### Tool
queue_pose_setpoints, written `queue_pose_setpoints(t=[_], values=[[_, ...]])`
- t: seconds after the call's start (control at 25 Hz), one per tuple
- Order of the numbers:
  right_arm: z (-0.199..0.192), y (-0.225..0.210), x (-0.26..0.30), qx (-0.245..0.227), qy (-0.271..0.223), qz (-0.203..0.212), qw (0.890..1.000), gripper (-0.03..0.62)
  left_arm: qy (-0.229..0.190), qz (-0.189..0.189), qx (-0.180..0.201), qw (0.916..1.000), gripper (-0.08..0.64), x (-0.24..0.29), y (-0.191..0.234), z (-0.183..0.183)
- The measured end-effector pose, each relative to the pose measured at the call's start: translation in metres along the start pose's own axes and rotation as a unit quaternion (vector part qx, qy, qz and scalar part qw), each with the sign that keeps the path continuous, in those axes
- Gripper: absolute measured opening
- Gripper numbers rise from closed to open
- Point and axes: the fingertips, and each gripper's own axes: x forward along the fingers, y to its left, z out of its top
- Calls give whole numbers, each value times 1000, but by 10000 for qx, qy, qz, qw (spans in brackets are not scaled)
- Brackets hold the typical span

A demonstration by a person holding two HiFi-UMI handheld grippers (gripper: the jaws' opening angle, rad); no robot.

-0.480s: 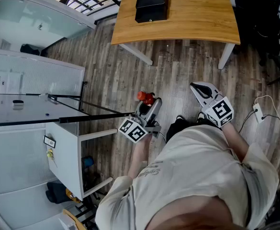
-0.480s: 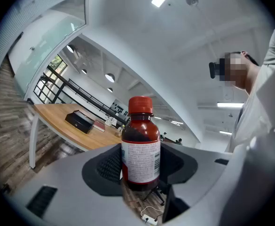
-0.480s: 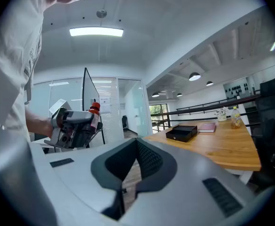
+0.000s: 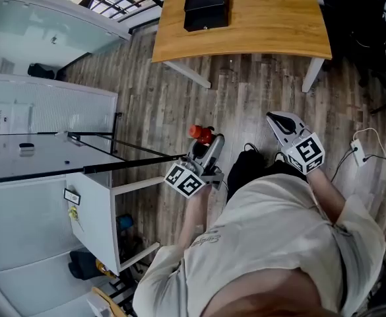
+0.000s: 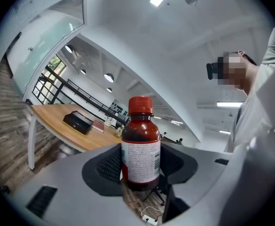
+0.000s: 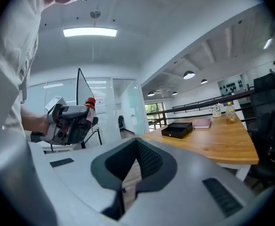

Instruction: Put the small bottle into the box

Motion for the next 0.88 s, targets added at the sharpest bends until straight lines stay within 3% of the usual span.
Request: queue_pose_setpoints(t=[0.32,0.6,0.88], values=[[-30,-1,32,-58,529,135,9985,-6,182,11,-403,9990,221,12,48,-19],[0,-15,102,-210,448,42,9988,-6,-91,-213,-440,9988,221,39,111,25],[38,-33,189,-458,547,143,9973,-6,-107,-439,-460,9979,221,73,181,82]])
